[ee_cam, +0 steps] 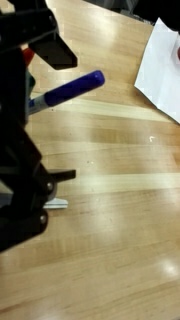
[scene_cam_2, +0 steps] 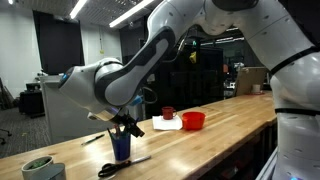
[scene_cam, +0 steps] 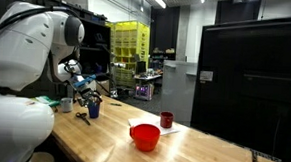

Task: Put the purple pen in the blue cup.

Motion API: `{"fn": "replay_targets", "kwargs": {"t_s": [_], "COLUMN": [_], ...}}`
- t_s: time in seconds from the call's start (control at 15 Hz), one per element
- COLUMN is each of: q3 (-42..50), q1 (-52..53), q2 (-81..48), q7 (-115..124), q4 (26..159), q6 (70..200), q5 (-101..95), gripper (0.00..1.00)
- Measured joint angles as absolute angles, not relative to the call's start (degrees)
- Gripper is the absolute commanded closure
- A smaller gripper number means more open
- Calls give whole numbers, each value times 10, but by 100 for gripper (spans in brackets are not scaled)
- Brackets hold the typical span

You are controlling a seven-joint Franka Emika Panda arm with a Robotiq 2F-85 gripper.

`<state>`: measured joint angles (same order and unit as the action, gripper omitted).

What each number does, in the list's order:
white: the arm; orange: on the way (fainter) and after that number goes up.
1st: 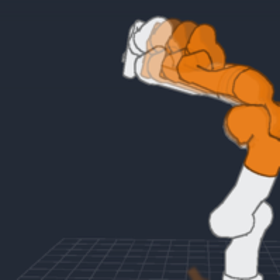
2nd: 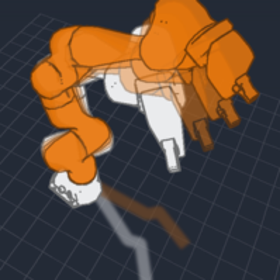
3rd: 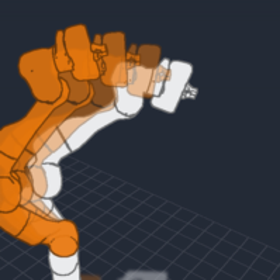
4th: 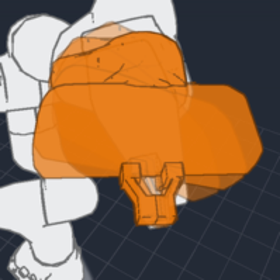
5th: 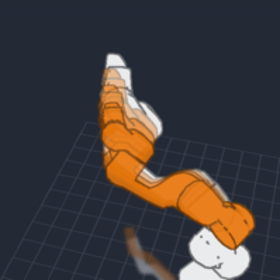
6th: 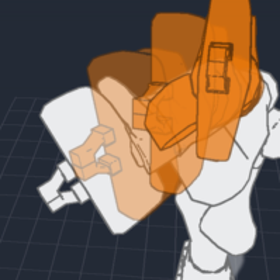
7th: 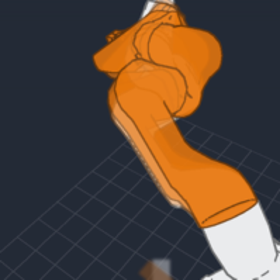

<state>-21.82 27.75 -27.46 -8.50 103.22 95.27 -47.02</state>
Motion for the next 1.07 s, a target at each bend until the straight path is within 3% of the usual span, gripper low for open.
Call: {"fn": "replay_targets", "kwargs": {"t_s": [0.27, 0.33, 0.53, 0.87, 0.93, 1.07], "q3": [-218, -218, -218, -219, -219, -219], "q1": [278, 278, 278, 278, 278, 278], "q2": [-257, -251, -235, -230, -230, -231], "q7": [-107, -112, -127, -142, -144, -149], "q4": [1018, 1014, 1005, 1005, 1005, 1005], "q6": [917, 908, 884, 876, 876, 876], "q5": [-467, -467, -467, -459, -456, -452], "gripper": [0, 20, 39, 80, 38, 42]}}
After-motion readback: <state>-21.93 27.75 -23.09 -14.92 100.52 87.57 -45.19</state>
